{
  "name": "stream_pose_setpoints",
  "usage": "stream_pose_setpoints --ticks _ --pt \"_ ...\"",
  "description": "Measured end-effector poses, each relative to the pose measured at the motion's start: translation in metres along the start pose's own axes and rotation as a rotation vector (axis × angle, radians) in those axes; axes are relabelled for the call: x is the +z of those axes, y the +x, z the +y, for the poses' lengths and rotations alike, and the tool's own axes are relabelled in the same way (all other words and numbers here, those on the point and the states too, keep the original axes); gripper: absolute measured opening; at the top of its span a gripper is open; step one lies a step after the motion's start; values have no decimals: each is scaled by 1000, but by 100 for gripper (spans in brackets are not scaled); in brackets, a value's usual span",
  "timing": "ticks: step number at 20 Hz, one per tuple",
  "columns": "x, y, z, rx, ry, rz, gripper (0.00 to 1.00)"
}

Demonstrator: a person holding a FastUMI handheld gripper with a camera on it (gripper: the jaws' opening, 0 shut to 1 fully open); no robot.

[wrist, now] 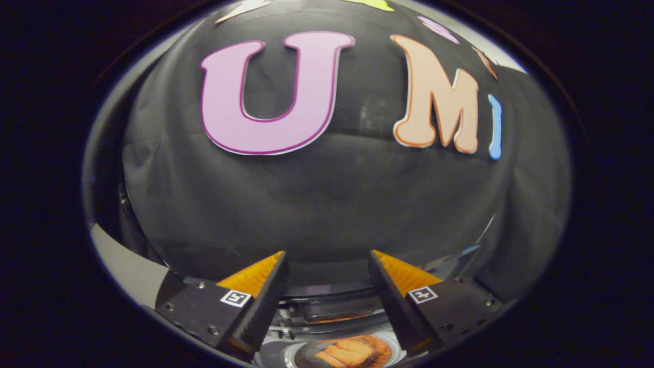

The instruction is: Put the clothes into the washing machine and then close the washing machine lid.

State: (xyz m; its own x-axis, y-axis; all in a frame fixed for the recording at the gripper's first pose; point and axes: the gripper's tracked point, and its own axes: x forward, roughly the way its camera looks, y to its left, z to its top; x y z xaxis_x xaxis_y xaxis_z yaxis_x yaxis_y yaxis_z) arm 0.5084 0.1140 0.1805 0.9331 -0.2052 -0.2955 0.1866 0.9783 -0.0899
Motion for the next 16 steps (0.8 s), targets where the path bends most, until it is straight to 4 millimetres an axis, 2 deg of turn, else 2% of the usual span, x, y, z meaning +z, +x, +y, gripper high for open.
stream_pose_setpoints --ticks 6,16 --pt "-3 -2 -2 19 5 -14 95" --pt "-7 -16 -4 34 5 -17 95"
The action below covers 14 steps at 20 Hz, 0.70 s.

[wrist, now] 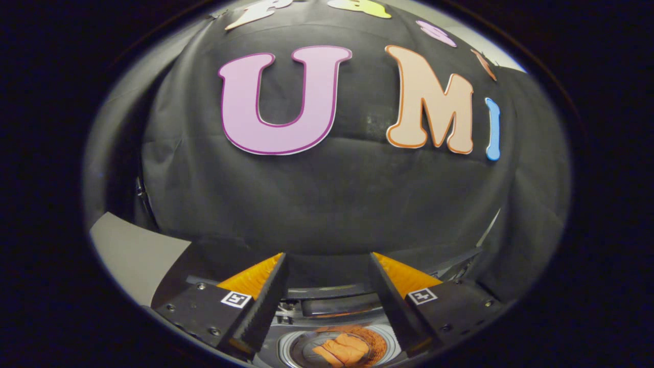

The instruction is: Put the clothes into the washing machine and then close the washing machine lid.

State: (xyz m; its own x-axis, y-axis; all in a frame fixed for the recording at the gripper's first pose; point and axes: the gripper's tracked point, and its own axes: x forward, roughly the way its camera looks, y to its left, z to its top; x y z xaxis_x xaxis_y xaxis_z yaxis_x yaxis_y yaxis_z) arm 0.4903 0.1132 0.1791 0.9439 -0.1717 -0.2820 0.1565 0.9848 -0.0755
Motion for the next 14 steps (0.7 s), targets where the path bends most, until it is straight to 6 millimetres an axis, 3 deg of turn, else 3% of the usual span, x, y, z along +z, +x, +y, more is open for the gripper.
stream_pose_setpoints --ticks 14 --pt "-21 -27 1 5 9 65 96"
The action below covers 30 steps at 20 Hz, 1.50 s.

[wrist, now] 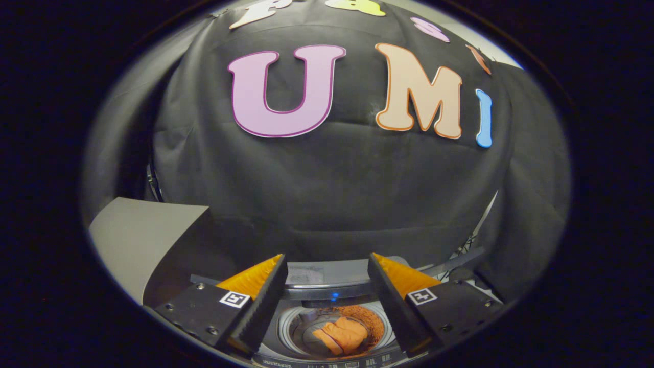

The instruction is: Put the clothes into the washing machine and then close the washing machine lid.

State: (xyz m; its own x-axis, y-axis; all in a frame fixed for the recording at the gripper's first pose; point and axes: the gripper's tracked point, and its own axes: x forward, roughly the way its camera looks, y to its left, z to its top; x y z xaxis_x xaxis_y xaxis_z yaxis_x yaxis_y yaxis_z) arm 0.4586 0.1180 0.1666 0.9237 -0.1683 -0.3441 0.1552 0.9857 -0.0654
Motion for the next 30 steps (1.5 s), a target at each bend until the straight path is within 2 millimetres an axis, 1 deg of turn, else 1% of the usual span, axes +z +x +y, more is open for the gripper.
stream_pose_setpoints --ticks 5,6,10,18,24,26,28,30 --pt "-14 -11 -1 4 7 65 96" --pt "-14 -13 -2 -3 11 64 97" --pt "-11 -9 3 5 60 37 97" --pt "2 -7 -5 5 48 -60 97" --pt "20 -7 -16 28 -34 -199 97" --pt "26 -6 -26 15 -82 -251 97" --pt "26 -6 -34 -1 -113 -268 97" --pt "23 -12 -42 -10 -105 -280 97"
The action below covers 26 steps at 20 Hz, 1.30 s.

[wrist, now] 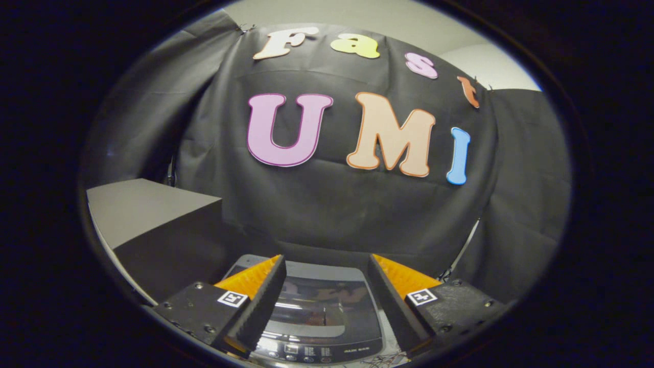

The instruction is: Put the clothes into the washing machine and then close the washing machine lid.

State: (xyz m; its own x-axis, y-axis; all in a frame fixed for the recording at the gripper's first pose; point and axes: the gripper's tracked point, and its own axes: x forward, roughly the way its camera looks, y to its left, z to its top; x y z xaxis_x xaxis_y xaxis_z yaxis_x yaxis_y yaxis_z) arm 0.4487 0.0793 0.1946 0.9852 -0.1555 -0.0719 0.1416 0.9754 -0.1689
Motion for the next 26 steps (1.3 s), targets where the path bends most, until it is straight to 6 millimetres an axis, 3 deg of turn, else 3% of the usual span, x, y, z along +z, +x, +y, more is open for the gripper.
stream_pose_setpoints --ticks 6,10,15,26 --pt "0 -11 2 14 95 -74 97" --pt "3 -14 -9 1 97 -171 97" --pt "-9 -25 -25 -47 97 -218 97" --pt "-35 -46 -14 -10 173 -189 97"
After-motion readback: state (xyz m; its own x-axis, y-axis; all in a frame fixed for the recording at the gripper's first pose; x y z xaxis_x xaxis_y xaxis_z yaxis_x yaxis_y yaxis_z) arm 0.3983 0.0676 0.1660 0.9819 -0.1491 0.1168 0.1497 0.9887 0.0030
